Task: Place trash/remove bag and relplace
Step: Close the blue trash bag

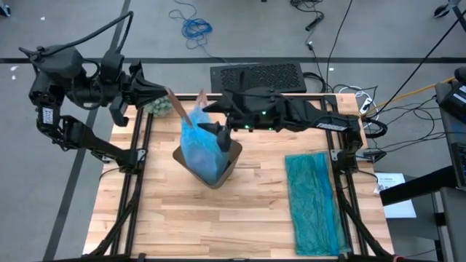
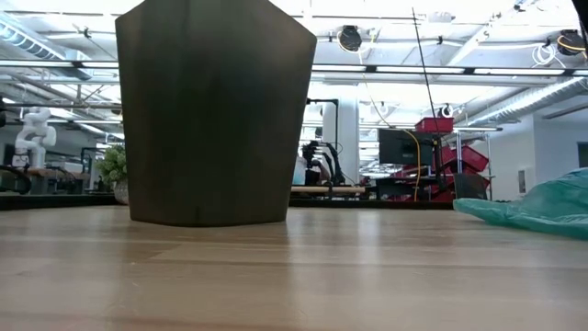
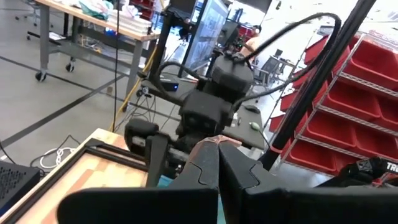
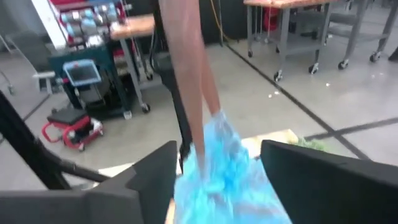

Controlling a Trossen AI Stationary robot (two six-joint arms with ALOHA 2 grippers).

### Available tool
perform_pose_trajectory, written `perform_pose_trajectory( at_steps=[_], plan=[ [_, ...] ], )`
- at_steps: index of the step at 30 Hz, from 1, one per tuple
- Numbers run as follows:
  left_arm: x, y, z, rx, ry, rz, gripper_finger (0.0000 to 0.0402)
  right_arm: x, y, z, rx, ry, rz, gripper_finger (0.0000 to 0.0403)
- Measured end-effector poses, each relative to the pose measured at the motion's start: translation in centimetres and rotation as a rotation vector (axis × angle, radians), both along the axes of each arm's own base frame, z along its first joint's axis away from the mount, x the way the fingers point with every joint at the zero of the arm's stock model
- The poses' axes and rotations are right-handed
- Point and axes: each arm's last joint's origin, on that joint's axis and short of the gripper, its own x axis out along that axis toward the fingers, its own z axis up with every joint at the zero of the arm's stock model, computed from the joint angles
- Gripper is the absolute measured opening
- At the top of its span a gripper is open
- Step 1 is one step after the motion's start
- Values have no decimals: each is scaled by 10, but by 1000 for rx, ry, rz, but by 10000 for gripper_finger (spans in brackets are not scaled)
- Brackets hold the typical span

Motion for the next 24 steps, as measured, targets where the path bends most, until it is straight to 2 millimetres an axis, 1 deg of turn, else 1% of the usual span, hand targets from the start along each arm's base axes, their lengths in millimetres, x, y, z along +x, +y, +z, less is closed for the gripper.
perform_pose_trajectory(
  at_steps=[5,9,12,16,18,20,22,24],
  plan=[
    [-2,-1,3,2,-33,-27,0,4,-1,-15,120,94,-10,275],
    [-3,-1,4,3,-36,-27,0,15,5,-34,208,171,-31,304],
    [-4,-1,4,6,-38,-27,0,23,11,-40,242,159,-55,316],
    [-5,-1,4,6,-39,-27,0,29,16,-47,256,137,-172,318],
    [-6,-1,4,7,-41,-27,0,36,16,-53,262,127,-229,316],
    [-6,-1,4,7,-44,-27,0,42,16,-62,273,140,-264,304],
    [-5,-1,5,8,-53,-28,0,48,16,-72,273,165,-274,276],
    [-5,-1,6,8,-64,-34,0,55,14,-80,265,180,-294,228]
  ],
)
